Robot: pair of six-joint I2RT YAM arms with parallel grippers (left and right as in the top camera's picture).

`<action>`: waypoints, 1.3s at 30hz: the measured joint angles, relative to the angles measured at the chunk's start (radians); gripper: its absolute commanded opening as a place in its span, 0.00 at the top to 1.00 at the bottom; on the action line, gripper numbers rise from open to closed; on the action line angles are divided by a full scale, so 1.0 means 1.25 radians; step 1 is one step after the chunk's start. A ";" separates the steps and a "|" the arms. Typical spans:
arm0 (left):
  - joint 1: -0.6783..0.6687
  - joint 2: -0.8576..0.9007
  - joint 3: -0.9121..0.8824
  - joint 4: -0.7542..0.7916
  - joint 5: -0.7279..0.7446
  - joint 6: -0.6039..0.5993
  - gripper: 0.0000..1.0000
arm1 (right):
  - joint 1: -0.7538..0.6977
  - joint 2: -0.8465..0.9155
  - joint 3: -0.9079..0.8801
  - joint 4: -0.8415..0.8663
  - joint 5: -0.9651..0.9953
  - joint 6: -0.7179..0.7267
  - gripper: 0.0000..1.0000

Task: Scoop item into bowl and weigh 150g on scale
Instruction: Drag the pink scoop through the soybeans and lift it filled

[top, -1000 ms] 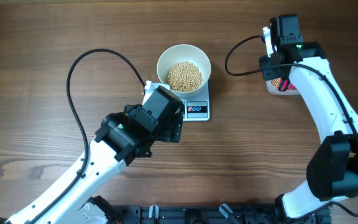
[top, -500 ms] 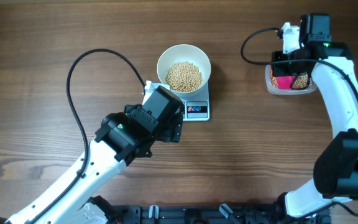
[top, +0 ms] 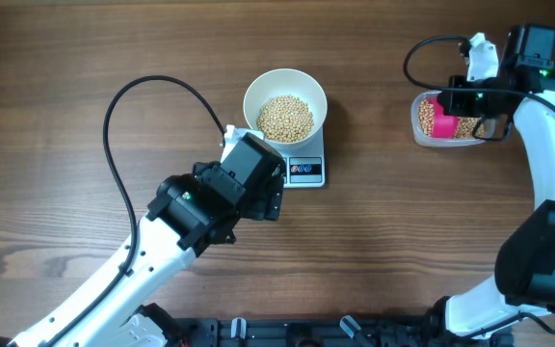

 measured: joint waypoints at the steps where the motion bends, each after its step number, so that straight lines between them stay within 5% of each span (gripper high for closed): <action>1: 0.000 0.000 0.000 0.000 0.000 0.000 0.00 | -0.006 0.000 0.000 0.000 -0.008 -0.003 0.96; 21: 0.000 0.000 0.000 0.000 0.000 0.000 0.00 | -0.091 0.001 -0.004 -0.036 -0.100 -0.085 0.96; 39: 0.000 0.000 0.000 0.000 0.000 0.000 0.00 | -0.284 0.001 -0.021 -0.044 -0.313 -0.103 0.96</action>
